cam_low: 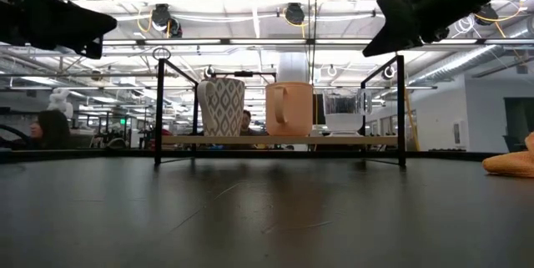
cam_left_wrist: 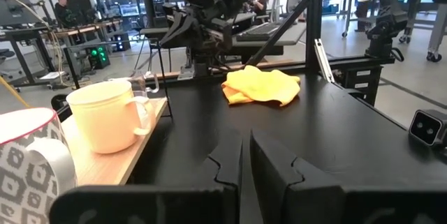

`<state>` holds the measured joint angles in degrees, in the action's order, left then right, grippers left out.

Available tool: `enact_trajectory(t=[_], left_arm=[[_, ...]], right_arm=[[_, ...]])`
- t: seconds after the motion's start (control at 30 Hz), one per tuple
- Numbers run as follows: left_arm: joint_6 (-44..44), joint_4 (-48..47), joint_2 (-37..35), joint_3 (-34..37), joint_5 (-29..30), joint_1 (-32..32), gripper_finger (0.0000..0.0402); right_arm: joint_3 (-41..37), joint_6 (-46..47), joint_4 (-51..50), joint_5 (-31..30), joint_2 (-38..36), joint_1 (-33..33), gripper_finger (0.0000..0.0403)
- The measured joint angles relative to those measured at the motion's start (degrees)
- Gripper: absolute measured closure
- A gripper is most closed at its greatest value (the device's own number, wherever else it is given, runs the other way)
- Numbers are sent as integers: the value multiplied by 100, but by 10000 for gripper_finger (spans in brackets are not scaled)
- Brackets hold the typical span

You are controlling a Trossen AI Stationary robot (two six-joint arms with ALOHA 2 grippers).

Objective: Stack small to large cups/mugs on shelf
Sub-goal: Adjust the mugs on the shelf

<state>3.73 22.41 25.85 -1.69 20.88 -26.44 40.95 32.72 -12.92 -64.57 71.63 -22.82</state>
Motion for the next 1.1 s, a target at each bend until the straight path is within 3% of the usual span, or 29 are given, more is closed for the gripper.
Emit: enact_trajectory(t=[0.23,0.57,1.1], left_arm=[[17,5,2,0,0,-2,369],[21,11,2,0,0,-2,369],[16,9,1,0,0,-1,369]], right_arm=[[-77,799,-620,-5,66,220,403],[-579,1259,-445,11,73,410,403],[-1058,1009,594,224,73,523,403]])
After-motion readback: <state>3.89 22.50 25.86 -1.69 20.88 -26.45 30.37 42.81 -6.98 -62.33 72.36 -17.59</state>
